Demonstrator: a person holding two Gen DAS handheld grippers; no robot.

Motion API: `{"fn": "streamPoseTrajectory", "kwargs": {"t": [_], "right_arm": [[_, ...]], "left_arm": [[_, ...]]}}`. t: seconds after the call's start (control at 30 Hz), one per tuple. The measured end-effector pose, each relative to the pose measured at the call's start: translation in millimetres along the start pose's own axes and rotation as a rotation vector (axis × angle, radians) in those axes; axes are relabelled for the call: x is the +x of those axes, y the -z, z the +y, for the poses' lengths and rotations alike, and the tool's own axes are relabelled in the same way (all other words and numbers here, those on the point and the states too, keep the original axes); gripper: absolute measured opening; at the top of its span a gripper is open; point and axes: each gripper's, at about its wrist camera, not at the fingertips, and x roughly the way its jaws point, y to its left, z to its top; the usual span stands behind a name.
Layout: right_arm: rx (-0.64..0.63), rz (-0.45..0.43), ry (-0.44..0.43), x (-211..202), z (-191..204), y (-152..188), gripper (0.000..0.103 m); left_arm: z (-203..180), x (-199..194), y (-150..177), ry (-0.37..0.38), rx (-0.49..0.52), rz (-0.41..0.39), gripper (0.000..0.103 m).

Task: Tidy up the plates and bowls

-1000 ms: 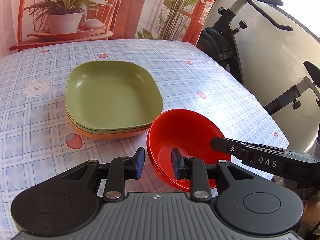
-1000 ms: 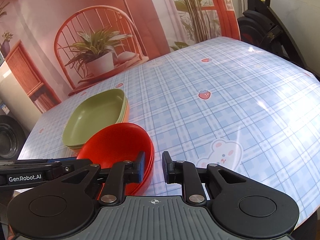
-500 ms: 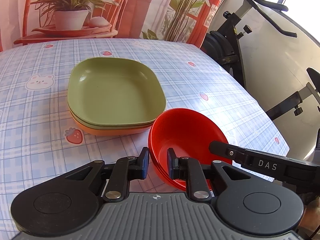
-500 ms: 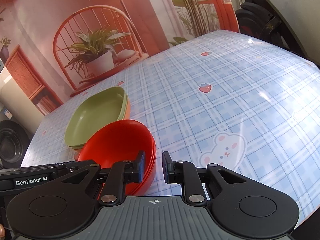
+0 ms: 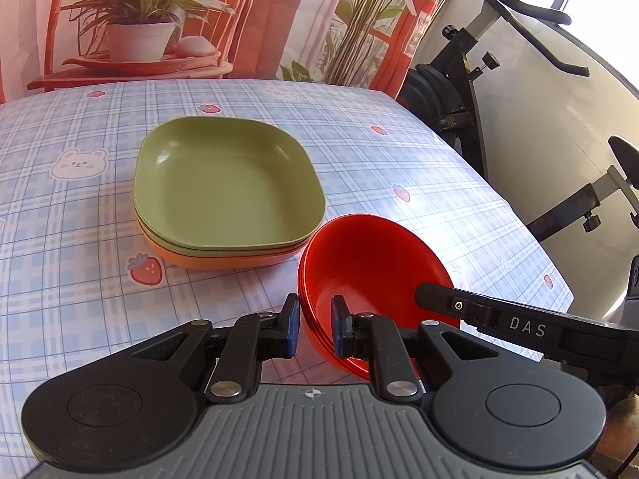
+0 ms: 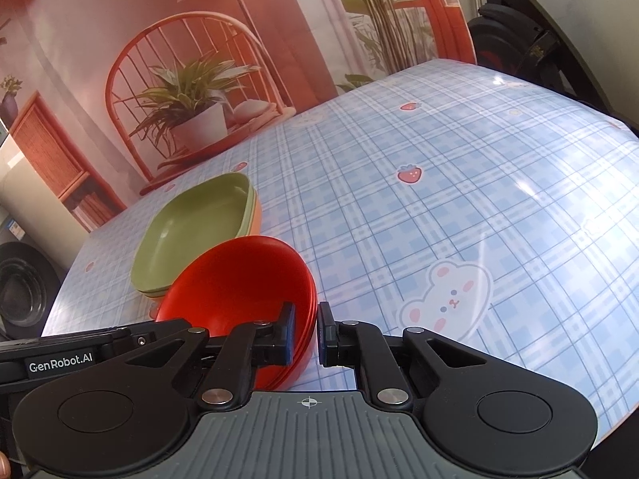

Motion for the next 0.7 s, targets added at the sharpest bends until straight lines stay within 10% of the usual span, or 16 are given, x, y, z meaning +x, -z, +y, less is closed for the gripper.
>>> {"fn": "streamPoseTrajectory", "kwargs": {"t": [0.7], "right_arm": [[-0.001, -0.109, -0.113, -2.1, 69.6, -101.7, 0.01]], "left_arm": [[21.5, -66.9, -105.8, -0.018, 0.073, -0.19, 0.017]]}}
